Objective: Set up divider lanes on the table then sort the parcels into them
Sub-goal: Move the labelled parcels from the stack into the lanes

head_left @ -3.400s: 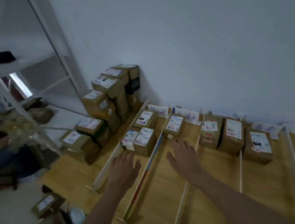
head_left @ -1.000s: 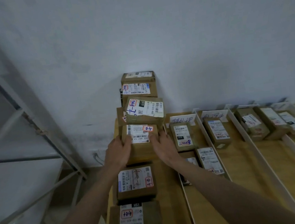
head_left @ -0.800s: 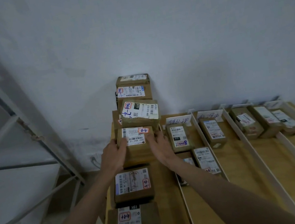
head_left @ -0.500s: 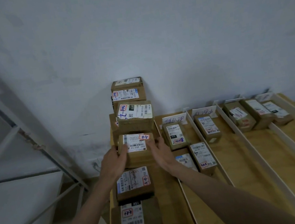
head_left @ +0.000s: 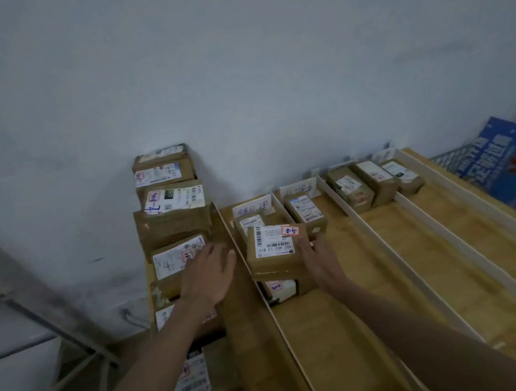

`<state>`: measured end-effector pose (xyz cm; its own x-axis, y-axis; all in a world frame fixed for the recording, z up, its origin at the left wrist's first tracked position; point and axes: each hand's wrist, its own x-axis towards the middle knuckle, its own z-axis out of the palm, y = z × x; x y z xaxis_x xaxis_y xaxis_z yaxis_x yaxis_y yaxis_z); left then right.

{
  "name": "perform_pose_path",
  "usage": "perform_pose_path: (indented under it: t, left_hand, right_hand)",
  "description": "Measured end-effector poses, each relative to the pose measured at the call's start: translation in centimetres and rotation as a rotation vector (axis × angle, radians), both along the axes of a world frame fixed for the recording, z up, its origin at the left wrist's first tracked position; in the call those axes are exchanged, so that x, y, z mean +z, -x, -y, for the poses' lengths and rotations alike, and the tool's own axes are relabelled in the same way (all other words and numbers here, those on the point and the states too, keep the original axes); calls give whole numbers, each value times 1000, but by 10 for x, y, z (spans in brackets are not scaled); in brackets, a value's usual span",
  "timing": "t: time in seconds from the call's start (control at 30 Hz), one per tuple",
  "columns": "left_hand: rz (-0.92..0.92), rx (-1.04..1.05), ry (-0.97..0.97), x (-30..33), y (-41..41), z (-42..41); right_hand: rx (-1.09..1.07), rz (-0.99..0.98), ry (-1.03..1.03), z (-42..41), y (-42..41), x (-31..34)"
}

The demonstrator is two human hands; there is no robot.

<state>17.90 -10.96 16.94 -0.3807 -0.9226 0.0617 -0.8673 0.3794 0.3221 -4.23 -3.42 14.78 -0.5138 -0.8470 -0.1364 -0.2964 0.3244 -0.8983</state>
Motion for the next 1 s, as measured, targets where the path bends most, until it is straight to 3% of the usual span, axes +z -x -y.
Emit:
perform_pose_path:
  t: [0.13,0.3,1.0]
  left_hand:
    - [184,-172,156,0,53,-13]
    - [247,-228,182,-1,118,-30]
    - [178,-232,104,-26,423,-137]
  right_hand:
    - [-105,-20,-29,-37,50,-2]
    - [-197,-32,-24,-71,113,4]
    - [-226,-66,-42,-185,414,-16]
